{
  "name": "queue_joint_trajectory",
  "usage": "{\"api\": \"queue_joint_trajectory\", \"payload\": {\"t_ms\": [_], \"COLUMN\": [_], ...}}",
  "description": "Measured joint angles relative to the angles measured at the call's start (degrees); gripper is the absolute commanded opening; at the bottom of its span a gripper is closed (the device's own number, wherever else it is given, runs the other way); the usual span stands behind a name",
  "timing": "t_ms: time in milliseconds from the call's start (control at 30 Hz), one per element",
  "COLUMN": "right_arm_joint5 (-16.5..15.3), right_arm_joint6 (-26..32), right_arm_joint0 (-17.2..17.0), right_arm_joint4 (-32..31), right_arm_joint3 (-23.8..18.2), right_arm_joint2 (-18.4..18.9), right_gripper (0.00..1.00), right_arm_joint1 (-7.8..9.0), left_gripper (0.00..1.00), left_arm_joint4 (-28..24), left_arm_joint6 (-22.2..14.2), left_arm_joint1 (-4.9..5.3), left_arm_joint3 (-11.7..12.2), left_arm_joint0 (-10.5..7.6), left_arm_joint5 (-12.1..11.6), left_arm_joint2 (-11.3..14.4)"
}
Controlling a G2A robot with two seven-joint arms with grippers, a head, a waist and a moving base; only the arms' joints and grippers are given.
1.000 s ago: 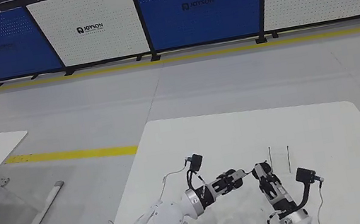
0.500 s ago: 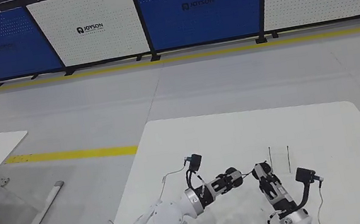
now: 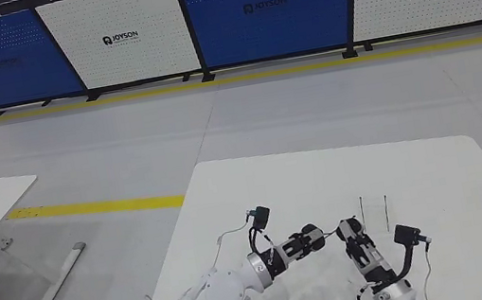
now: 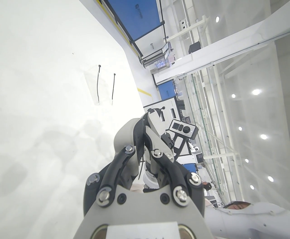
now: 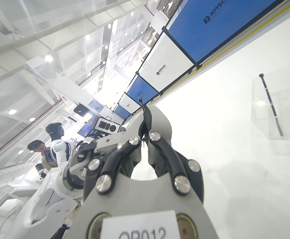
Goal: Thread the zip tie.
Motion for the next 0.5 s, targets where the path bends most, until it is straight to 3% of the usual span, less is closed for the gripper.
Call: {"api": "queue_joint_trajectory", "payload": {"t_ms": [33,300,500], "right_arm_joint5": [0.1,-1.6,-2.7], "right_arm_joint6": [0.3,1.8,1.6], "right_arm_joint0": [0.0,-0.7,-2.3], "right_arm_joint4": [0.2,2.8,2.3], "right_arm_joint3": [0.0,-0.9,-2.9], "right_arm_joint2": [0.0,1.2,2.2], "right_gripper": [1.00,1.00,1.00], "right_arm_joint1": [-0.01,0.20,0.49], "left_gripper": [0.00,0.00,0.00], "left_arm_joint4": [0.0,1.3,-0.6], "left_arm_joint6": [0.0,0.7,0.4], "left_arm_joint1": [0.00,0.16,0.66], "left_arm_joint3": [0.0,-0.3,-2.3], "left_arm_joint0": [0.01,-0.02,1.62], "left_arm_joint5": [0.0,1.7,1.8], "left_arm_joint2": [0.0,-0.7,-3.4]}}
